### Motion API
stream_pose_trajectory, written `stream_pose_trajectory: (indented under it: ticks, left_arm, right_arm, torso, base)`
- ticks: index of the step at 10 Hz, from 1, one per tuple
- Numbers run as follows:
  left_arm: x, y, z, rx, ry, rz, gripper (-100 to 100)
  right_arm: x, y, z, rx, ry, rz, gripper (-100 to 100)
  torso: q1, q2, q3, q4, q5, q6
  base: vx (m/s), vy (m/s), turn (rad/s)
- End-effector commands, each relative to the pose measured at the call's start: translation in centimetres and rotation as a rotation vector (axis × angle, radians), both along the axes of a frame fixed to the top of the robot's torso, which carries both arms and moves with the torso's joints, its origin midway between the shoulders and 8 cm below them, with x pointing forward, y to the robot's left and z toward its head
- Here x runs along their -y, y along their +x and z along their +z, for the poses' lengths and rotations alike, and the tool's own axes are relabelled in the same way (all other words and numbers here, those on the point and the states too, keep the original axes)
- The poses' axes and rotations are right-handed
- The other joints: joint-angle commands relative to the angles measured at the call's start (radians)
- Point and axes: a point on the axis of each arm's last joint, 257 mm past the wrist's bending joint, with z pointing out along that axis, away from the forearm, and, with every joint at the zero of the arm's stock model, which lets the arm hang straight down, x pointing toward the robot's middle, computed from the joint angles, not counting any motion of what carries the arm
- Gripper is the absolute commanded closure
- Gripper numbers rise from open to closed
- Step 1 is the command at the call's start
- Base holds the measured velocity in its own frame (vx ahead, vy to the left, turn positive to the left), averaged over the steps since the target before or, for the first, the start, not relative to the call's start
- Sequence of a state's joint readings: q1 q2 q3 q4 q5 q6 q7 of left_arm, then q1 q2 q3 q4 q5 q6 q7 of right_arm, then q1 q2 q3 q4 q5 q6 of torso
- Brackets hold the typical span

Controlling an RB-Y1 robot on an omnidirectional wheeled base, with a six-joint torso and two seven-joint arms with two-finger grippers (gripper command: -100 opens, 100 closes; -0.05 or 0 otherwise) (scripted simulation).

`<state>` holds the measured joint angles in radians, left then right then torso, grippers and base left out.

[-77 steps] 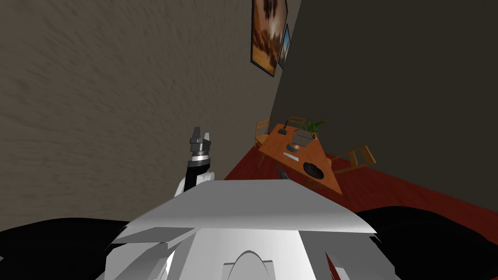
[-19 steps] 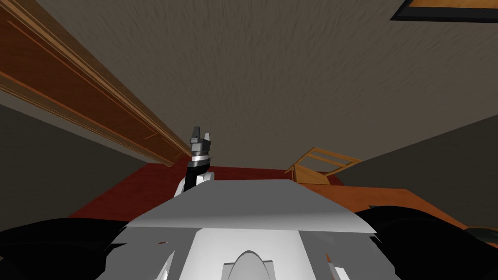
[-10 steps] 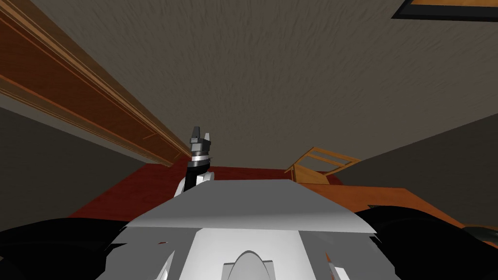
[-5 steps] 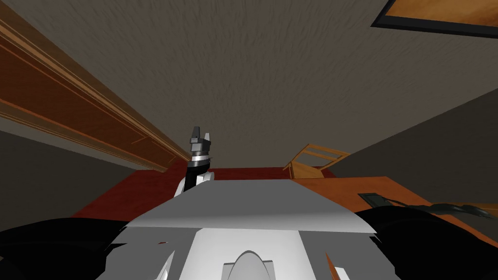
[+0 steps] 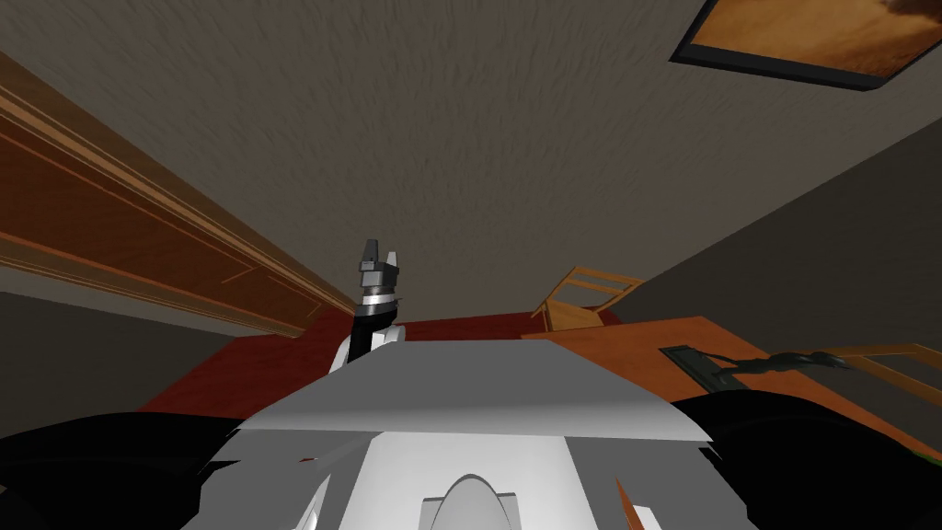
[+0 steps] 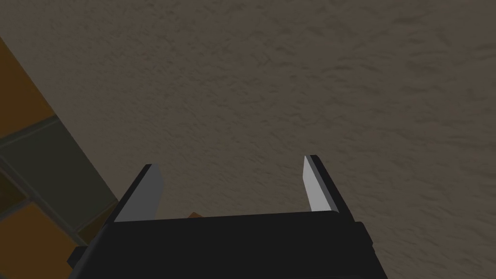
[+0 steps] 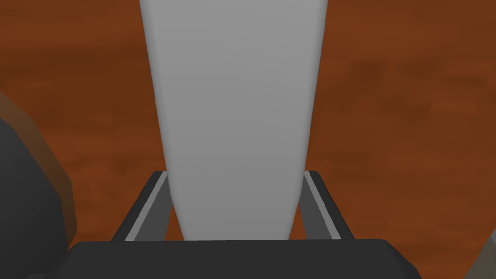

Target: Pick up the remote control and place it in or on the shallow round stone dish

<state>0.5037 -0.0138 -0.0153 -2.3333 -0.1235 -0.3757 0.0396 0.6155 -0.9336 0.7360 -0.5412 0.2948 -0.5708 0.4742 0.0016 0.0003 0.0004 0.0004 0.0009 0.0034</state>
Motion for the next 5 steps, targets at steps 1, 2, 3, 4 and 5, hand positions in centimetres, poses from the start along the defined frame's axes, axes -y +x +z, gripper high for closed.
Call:
stream_pose_trajectory:
  ticks: [1, 2, 3, 4, 5]
  left_arm:
    - [0.0, 0.0, 0.0, 0.0, 0.0, 0.0, 0]
    - [0.0, 0.0, 0.0, 0.0, 0.0, 0.0, 0]
    - [0.0, 0.0, 0.0, 0.0, 0.0, 0.0, 0]
    - [0.0, 0.0, 0.0, 0.0, 0.0, 0.0, 0]
    - [0.0, 0.0, 0.0, 0.0, 0.0, 0.0, 0]
  right_arm:
    - [0.5, 0.4, 0.2, -0.005, -0.002, 0.009, 100]
    - [1.3, 1.4, 0.6, -0.006, -0.005, 0.025, 100]
    - [1.0, 0.8, 0.3, -0.004, -0.004, 0.016, 100]
    - [1.1, 0.9, 0.4, -0.005, -0.004, 0.017, 0]
    - [3.9, -1.6, 2.9, -0.056, -0.049, 0.031, 100]
  torso:
    - [0.0, 0.0, 0.0, 0.0, 0.0, 0.0]
    - [-0.001, 0.0, 0.0, 0.0, 0.0, -0.001]
    - [-0.001, -0.001, -0.001, -0.001, 0.0, -0.001]
    - [-0.001, -0.001, -0.001, 0.0, 0.0, -0.001]
    - [-0.002, -0.001, -0.001, 0.0, 0.0, -0.001]
  base:
    - [-0.007, 0.035, -0.037]
    - [-0.002, 0.029, -0.102]
    - [-0.001, 0.014, -0.024]
    - [0.0, 0.0, 0.0]
    - [0.0, 0.089, -0.047]
